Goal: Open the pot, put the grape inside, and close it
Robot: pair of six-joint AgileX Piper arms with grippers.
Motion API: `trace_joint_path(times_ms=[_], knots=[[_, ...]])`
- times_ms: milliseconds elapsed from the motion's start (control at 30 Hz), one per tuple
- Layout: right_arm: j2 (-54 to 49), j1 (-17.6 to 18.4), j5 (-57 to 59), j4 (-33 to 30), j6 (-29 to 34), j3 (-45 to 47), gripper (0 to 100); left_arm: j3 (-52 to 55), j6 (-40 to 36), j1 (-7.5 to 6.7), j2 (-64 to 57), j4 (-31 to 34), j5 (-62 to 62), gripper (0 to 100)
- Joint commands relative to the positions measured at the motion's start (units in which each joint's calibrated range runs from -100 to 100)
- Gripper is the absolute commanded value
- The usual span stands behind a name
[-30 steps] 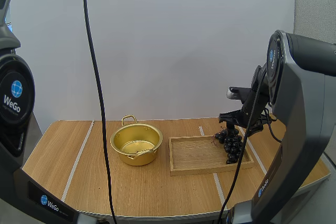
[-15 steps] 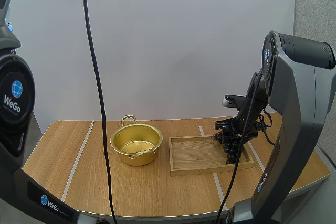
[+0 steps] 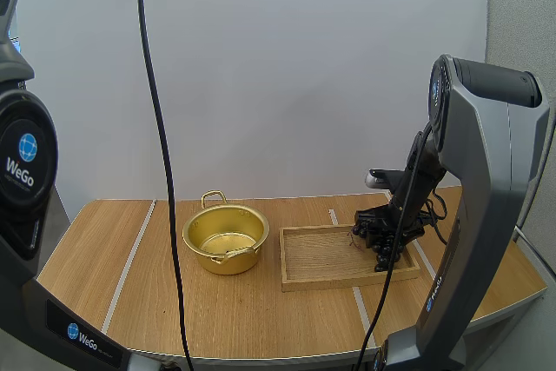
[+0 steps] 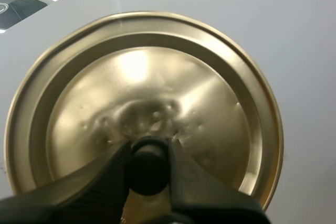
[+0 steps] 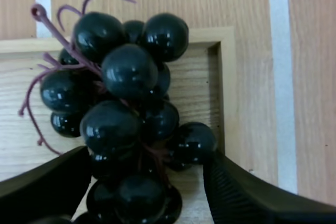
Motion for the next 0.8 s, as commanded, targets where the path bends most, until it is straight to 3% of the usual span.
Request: trace_joint_path(times_ms=[0, 767], knots=[[-0.2, 0.0, -1.1, 0.4, -0.6, -0.4, 100, -0.4, -0.5, -0.08, -0.3, 0.5, -2.1, 0], [-0.2, 0.0, -1.2, 1.3, -0.6, -0.4, 100, -0.4, -0.5, -0.08, -0.3, 0.5, -2.1, 0]])
